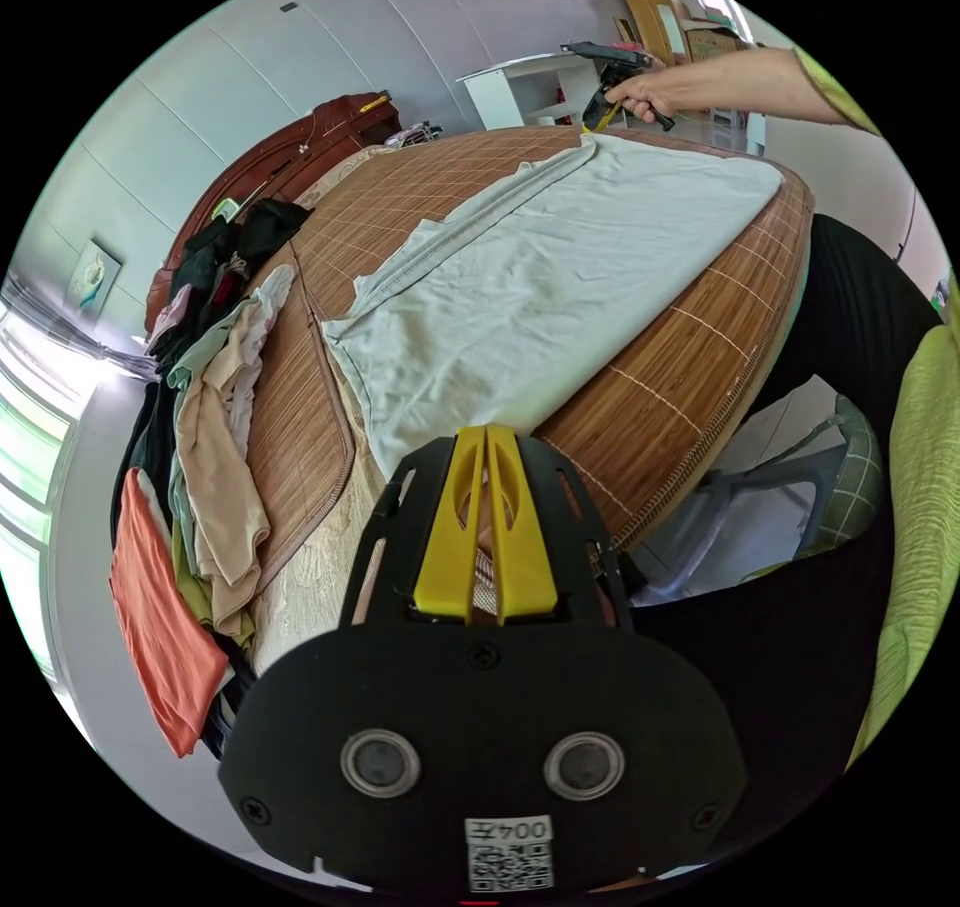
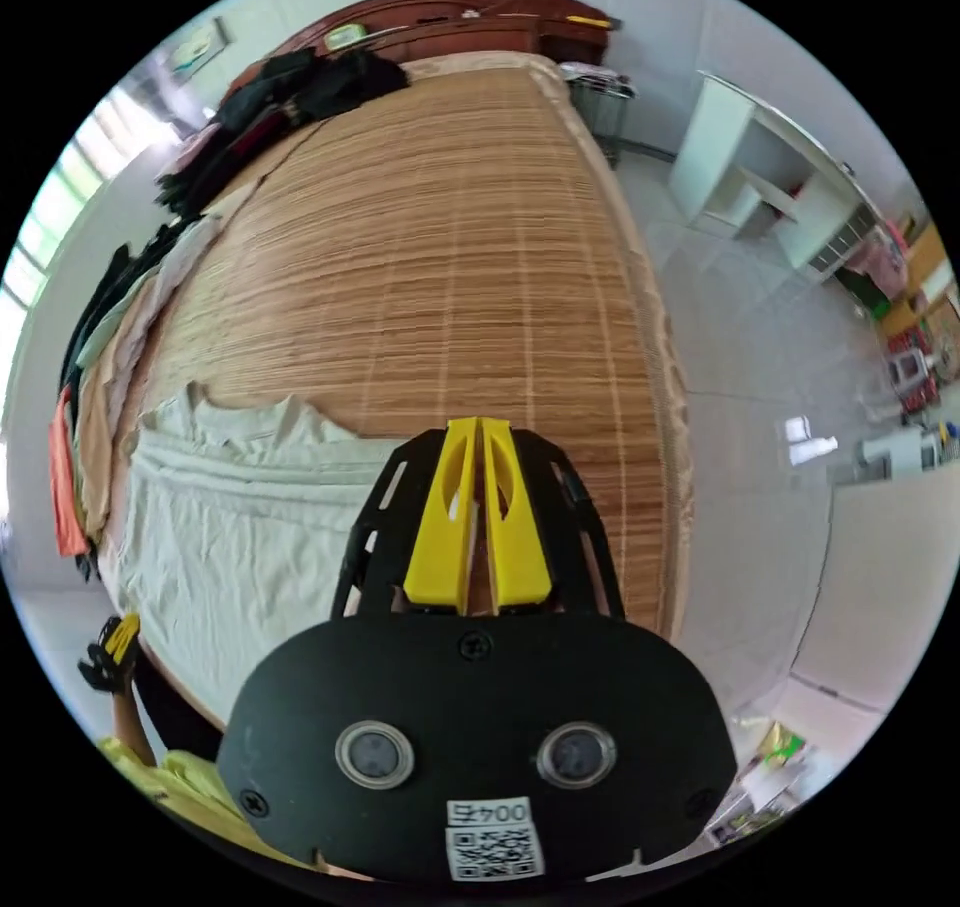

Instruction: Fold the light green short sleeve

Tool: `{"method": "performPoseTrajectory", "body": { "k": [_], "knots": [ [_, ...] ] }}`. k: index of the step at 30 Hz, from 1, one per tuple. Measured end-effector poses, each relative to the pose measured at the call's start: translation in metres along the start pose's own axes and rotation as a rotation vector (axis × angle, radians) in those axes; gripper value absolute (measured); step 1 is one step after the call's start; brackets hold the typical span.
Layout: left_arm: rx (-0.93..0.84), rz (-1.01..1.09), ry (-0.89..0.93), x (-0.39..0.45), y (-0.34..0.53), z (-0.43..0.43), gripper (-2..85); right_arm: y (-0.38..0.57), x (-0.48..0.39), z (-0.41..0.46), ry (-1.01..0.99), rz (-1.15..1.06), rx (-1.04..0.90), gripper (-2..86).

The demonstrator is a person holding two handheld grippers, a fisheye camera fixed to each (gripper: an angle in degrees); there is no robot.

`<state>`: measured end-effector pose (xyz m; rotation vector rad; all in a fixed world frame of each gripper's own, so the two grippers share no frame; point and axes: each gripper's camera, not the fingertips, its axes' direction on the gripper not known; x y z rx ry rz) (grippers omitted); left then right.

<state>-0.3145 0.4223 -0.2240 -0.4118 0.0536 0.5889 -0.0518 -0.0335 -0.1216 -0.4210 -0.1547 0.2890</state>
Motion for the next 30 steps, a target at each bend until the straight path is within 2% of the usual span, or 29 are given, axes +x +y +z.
{"method": "performPoseTrajectory", "body": {
  "k": [2, 4, 10, 12, 15, 22, 30],
  "knots": [
    [0.001, 0.001, -0.002, 0.004, -0.001, 0.0, 0.1, 0.009, 0.007, -0.015, -0.073, 0.007, 0.072, 5.3],
    [0.002, 0.003, -0.008, 0.007, -0.002, 0.0, 0.1, 0.03, 0.003, -0.045, -0.238, -0.049, 0.197, 4.9],
    [-0.001, 0.011, -0.034, 0.02, -0.005, 0.001, 0.2, 0.094, -0.03, -0.093, -0.575, -0.166, 0.189, 5.0],
    [-0.001, 0.012, -0.038, 0.024, -0.006, 0.001, 0.1, 0.119, -0.042, -0.102, -0.604, -0.19, 0.16, 4.6],
    [-0.002, 0.005, -0.036, 0.028, -0.009, 0.001, 0.2, 0.161, -0.063, -0.109, -0.561, -0.224, 0.087, 2.0],
    [-0.008, 0.008, -0.053, 0.041, -0.013, 0.001, 0.2, 0.238, -0.128, -0.11, -0.193, -0.362, -0.014, -0.6],
    [-0.025, 0.015, -0.068, 0.057, -0.021, 0.0, 0.2, 0.267, -0.191, -0.092, 0.038, -0.497, -0.093, -0.7]
  ]
}}
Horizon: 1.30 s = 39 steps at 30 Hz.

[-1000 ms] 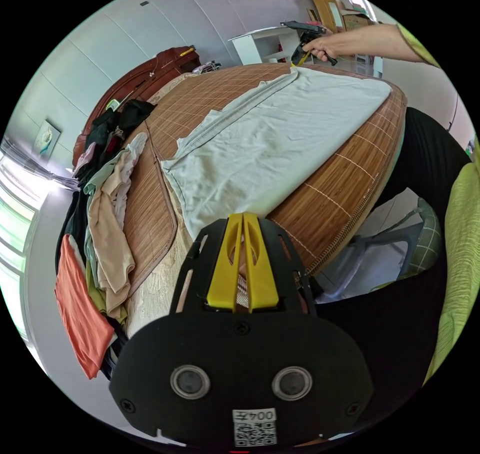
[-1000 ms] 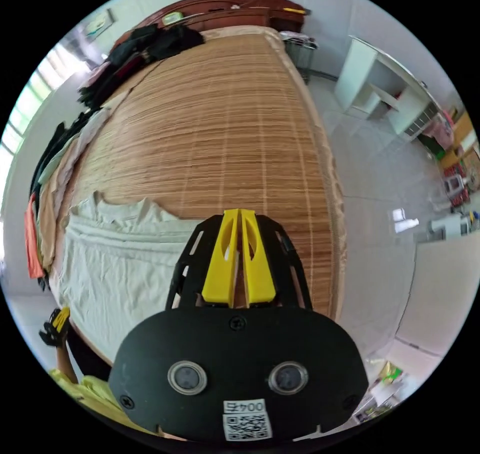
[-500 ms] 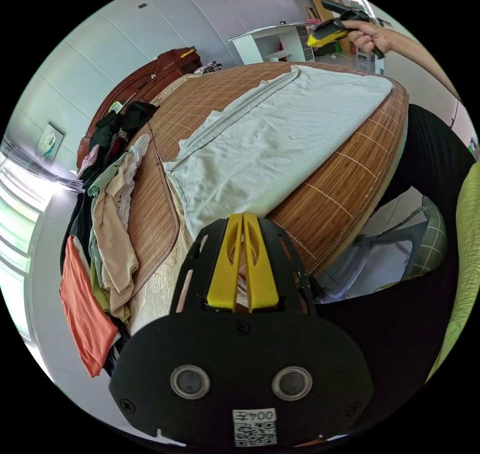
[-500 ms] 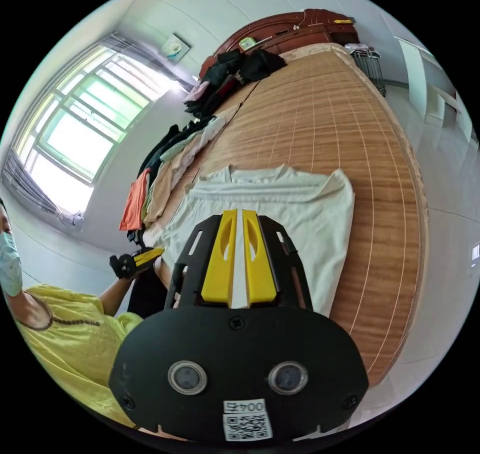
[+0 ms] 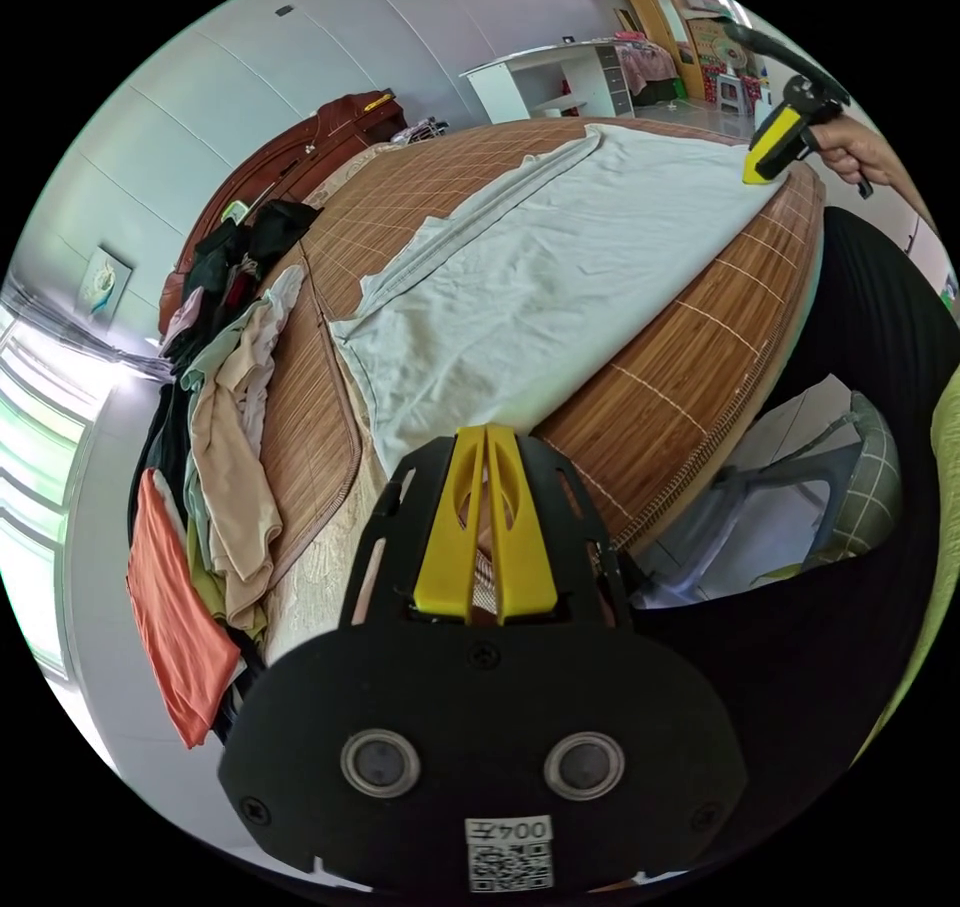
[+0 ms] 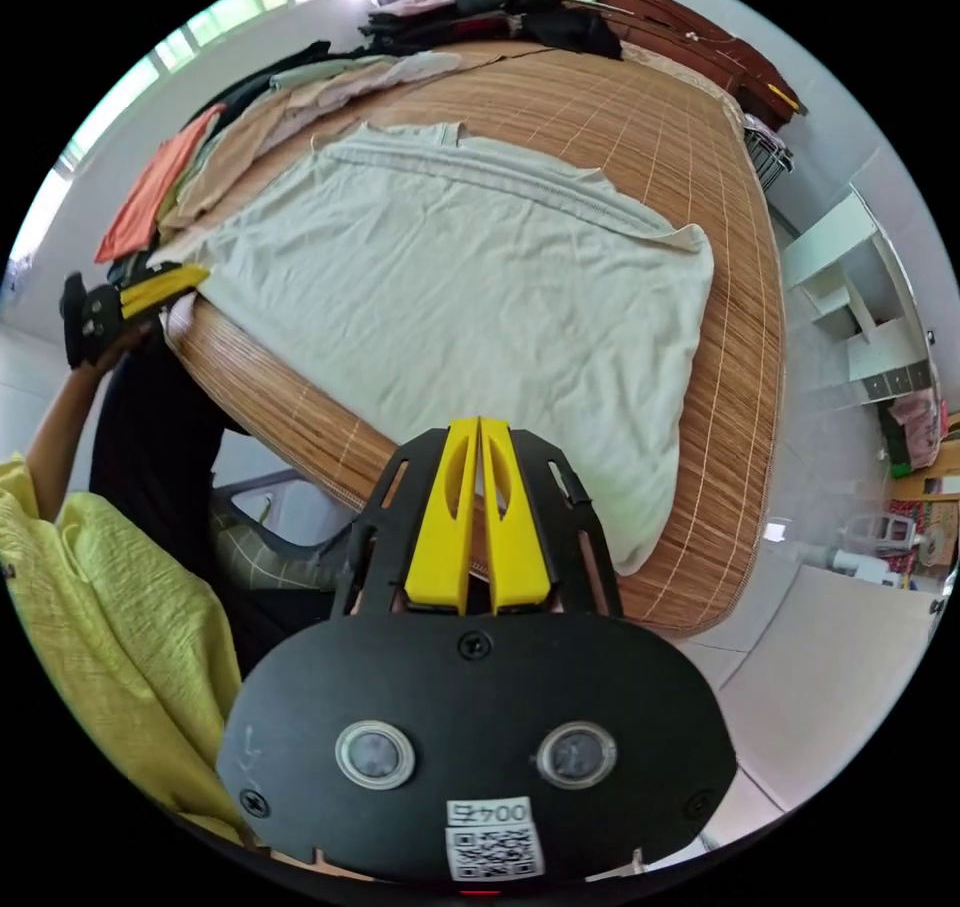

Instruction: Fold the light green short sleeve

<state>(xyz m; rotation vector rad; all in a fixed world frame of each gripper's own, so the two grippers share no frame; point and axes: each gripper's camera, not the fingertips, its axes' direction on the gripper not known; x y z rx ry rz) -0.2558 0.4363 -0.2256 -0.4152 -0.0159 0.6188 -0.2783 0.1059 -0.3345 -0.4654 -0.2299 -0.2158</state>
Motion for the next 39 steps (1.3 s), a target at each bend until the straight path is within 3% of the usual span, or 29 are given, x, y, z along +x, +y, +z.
{"method": "performPoseTrajectory", "body": {
  "k": [20, 26, 33, 39],
  "knots": [
    [-0.051, 0.089, -0.091, 0.054, -0.023, -0.011, 0.2, -0.001, -0.023, -0.016, 0.074, -0.037, 0.108, -0.6],
    [-0.054, 0.127, -0.16, 0.078, -0.026, -0.017, 0.2, -0.02, -0.007, -0.04, -0.009, 0.003, 0.156, 1.7],
    [-0.039, 0.159, -0.217, 0.1, -0.027, -0.023, 0.1, -0.152, -0.016, -0.087, -0.11, -0.184, 0.22, 7.5],
    [-0.02, 0.209, -0.292, 0.122, -0.026, -0.027, 0.1, -0.297, -0.05, -0.08, -0.117, -0.328, 0.208, 6.8]
  ]
}}
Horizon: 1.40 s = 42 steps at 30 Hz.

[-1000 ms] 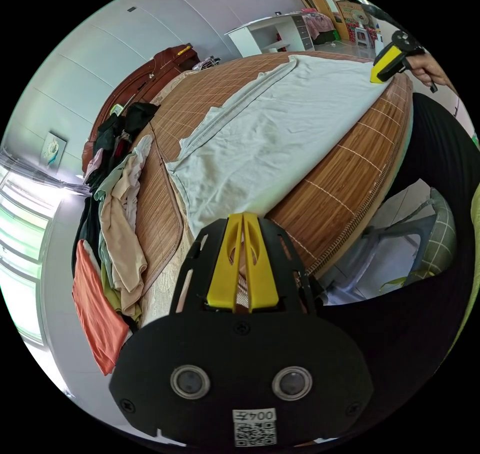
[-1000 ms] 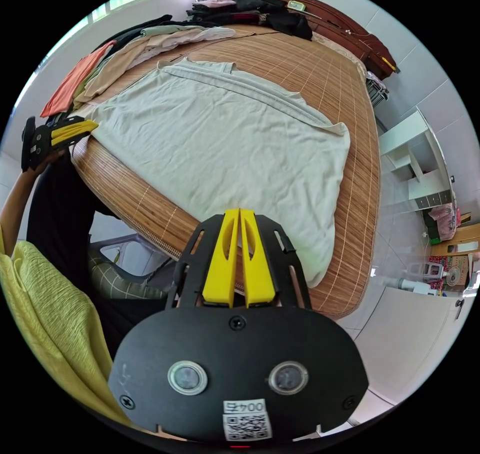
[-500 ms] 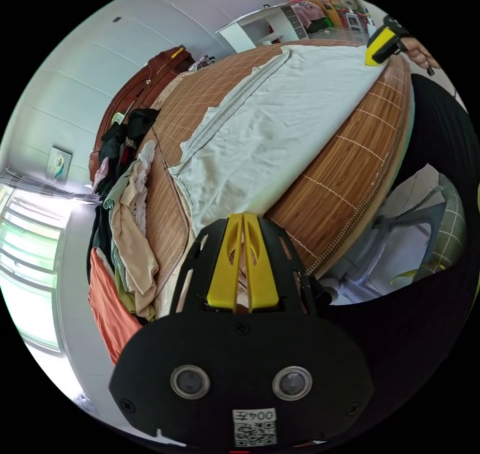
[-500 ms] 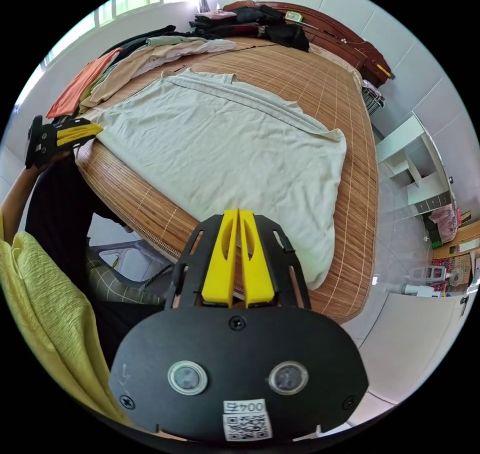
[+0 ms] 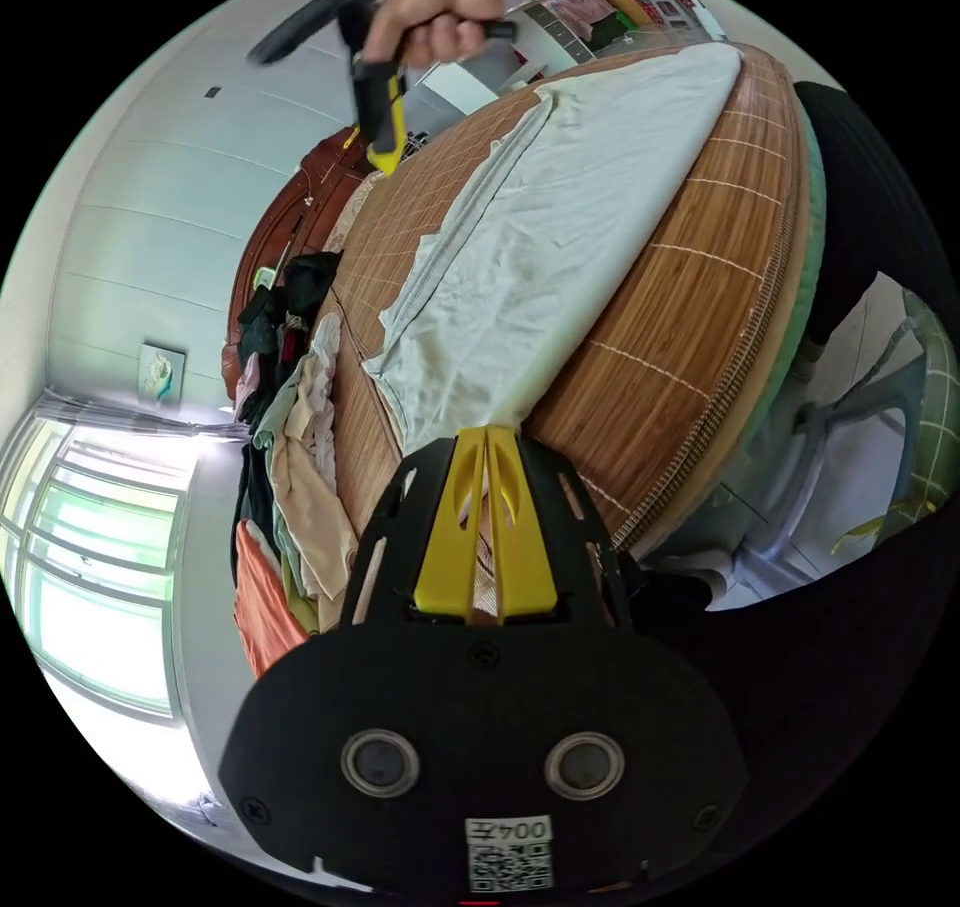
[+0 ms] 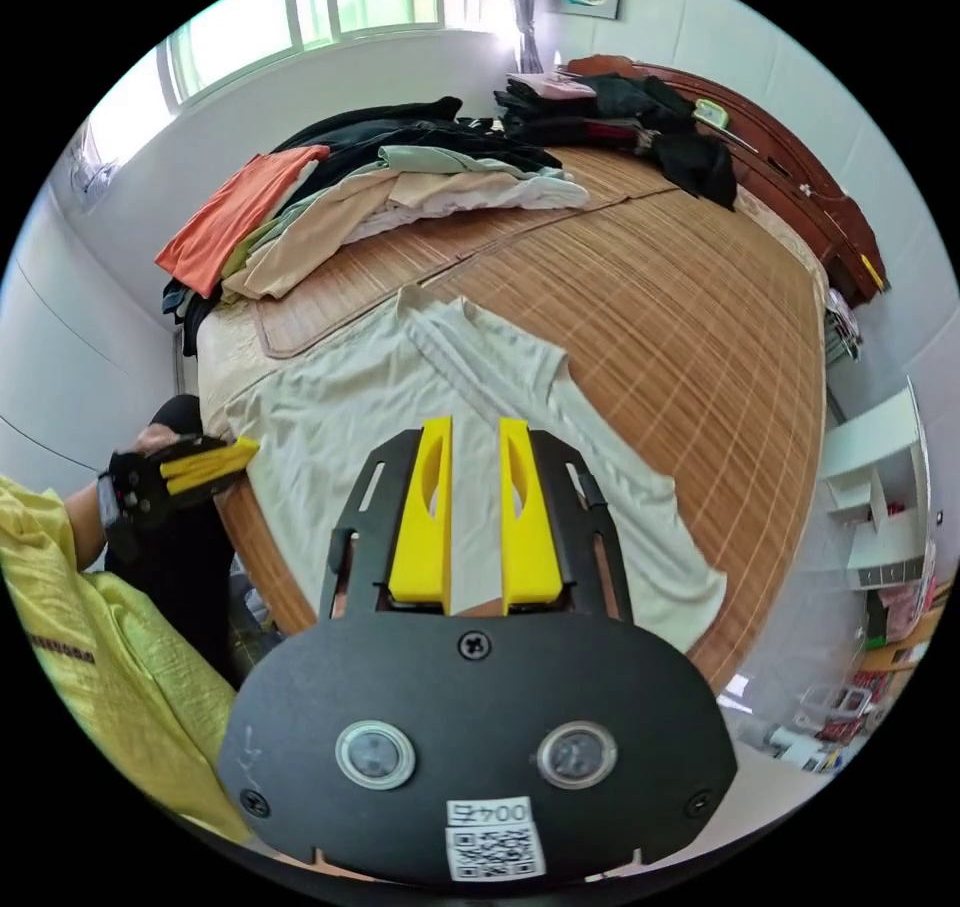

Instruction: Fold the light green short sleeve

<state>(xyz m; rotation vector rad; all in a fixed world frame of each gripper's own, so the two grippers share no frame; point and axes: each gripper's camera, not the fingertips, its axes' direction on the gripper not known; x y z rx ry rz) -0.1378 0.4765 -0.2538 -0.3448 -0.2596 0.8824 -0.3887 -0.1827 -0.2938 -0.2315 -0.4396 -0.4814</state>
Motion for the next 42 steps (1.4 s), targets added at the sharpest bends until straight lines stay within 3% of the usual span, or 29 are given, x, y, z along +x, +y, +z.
{"method": "performPoseTrajectory", "body": {
  "k": [7, 17, 20, 24, 29, 37, 42],
  "knots": [
    [0.012, -0.005, 0.021, 0.003, -0.001, -0.004, 0.1, -0.096, -0.028, 0.076, -0.04, -0.174, -0.111, 4.5],
    [0.021, -0.009, 0.031, 0.008, -0.001, -0.009, 0.1, -0.122, -0.09, 0.144, 0.078, -0.27, -0.122, 9.0],
    [0.023, -0.014, 0.04, 0.008, -0.001, -0.01, 0.1, -0.127, -0.087, 0.154, 0.129, -0.285, -0.131, 4.4],
    [0.024, -0.012, 0.039, 0.01, -0.001, -0.01, 0.1, -0.15, -0.059, 0.154, 0.149, -0.208, -0.115, 1.3],
    [0.023, -0.013, 0.036, 0.012, -0.001, -0.011, 0.1, -0.155, -0.017, 0.15, 0.087, -0.081, -0.124, 5.2],
    [0.016, -0.017, 0.027, 0.014, -0.001, -0.012, 0.1, -0.014, 0.049, 0.053, -0.426, 0.184, 0.056, 4.0],
    [0.006, -0.012, -0.001, 0.019, -0.002, -0.012, 0.1, 0.128, 0.075, 0.006, -0.493, 0.374, 0.149, 4.1]
  ]
}}
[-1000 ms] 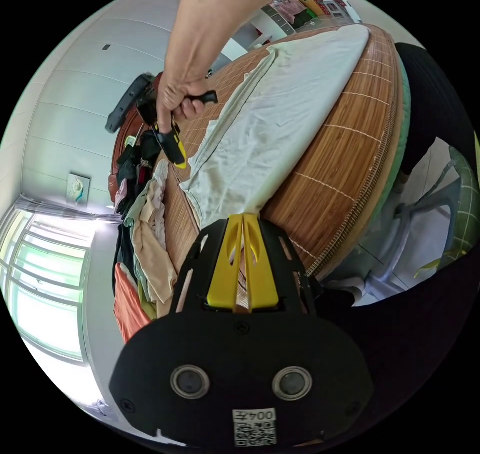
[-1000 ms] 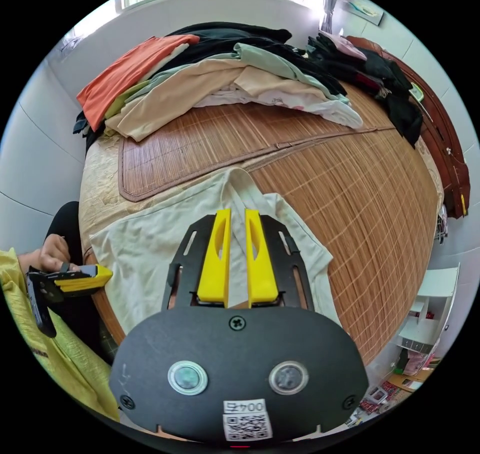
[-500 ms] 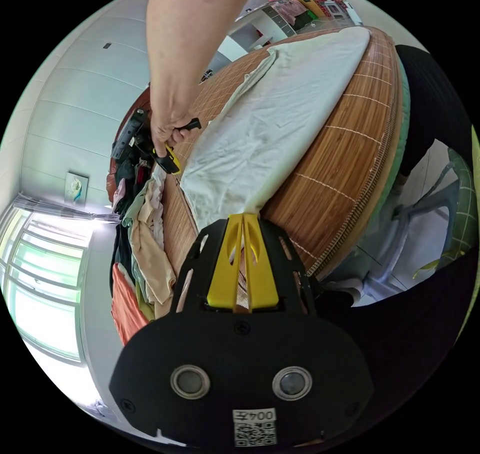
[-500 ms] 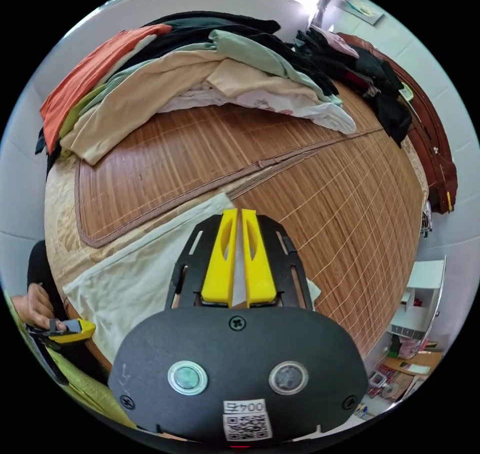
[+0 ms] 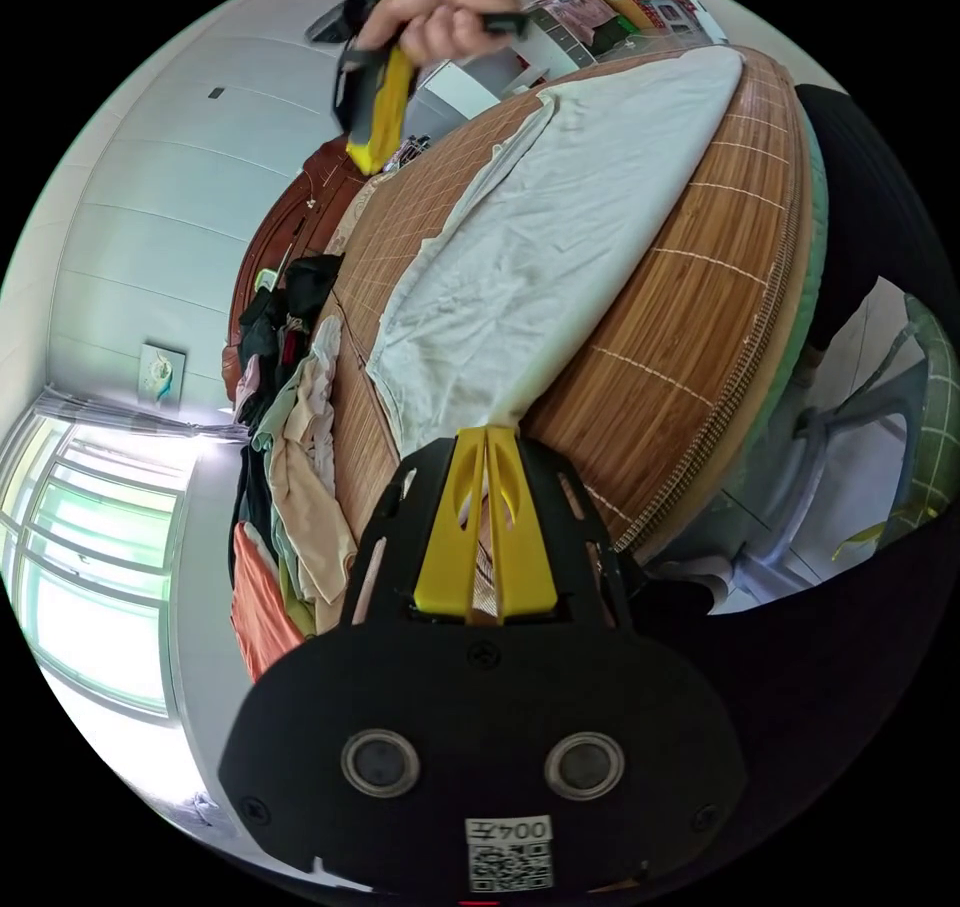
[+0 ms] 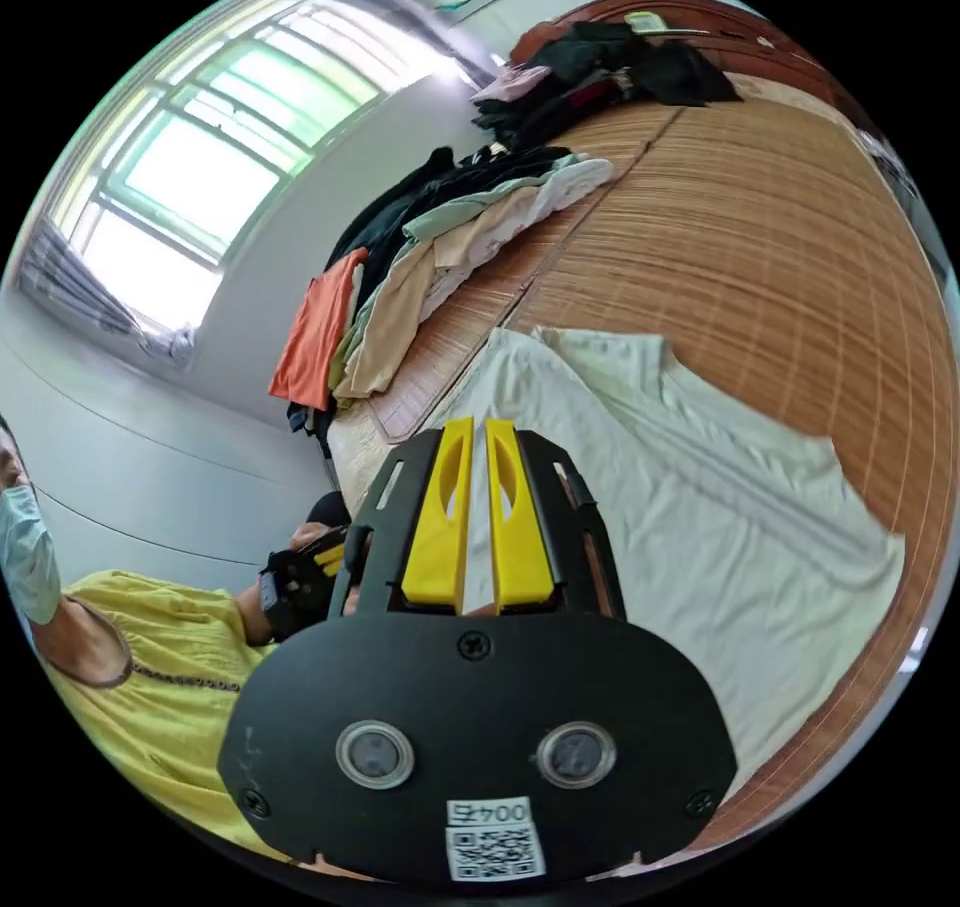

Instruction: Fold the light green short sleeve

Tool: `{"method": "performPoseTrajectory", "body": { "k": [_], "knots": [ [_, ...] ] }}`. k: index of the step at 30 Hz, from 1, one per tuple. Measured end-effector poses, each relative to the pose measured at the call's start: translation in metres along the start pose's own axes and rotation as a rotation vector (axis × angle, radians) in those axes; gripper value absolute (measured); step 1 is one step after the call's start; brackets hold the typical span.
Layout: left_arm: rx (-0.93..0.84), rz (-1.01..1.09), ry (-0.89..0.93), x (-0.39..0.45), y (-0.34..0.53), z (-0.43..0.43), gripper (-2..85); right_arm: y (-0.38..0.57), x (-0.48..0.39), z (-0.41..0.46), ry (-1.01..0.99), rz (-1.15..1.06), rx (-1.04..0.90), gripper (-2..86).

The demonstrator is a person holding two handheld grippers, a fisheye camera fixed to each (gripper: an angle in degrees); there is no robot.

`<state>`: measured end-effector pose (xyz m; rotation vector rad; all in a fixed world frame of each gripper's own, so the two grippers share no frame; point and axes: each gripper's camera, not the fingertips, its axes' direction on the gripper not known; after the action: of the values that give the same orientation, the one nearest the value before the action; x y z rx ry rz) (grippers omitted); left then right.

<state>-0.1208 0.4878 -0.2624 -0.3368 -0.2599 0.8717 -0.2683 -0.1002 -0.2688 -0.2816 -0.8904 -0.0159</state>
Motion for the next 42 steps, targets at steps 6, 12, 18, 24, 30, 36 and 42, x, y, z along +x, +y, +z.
{"method": "performPoseTrajectory", "body": {
  "k": [6, 12, 18, 24, 30, 36, 42],
  "knots": [
    [-0.008, -0.013, 0.005, -0.001, 0.001, 0.001, 0.2, 0.128, 0.008, -0.072, 0.18, 0.027, 0.161, 5.1],
    [-0.012, -0.029, 0.026, -0.006, 0.002, 0.004, 0.2, 0.184, 0.036, -0.078, 0.521, 0.058, 0.11, 5.5],
    [-0.014, -0.033, 0.032, -0.009, 0.003, 0.006, 0.2, 0.156, 0.074, -0.052, 0.65, 0.034, 0.036, 5.3],
    [-0.011, -0.039, 0.053, -0.014, 0.004, 0.01, 0.1, 0.099, 0.116, -0.036, 0.544, 0.197, 0.095, 5.8],
    [-0.007, -0.045, 0.068, -0.018, 0.006, 0.012, 0.1, 0.061, 0.148, -0.003, 0.544, 0.381, 0.052, 6.7],
    [-0.005, -0.047, 0.076, -0.02, 0.008, 0.014, 0.2, 0.025, 0.142, -0.01, 0.534, 0.389, 0.152, 0.6],
    [-0.005, -0.046, 0.072, -0.02, 0.008, 0.015, 0.2, -0.019, 0.145, -0.006, 0.534, 0.378, 0.12, 5.6]
  ]
}}
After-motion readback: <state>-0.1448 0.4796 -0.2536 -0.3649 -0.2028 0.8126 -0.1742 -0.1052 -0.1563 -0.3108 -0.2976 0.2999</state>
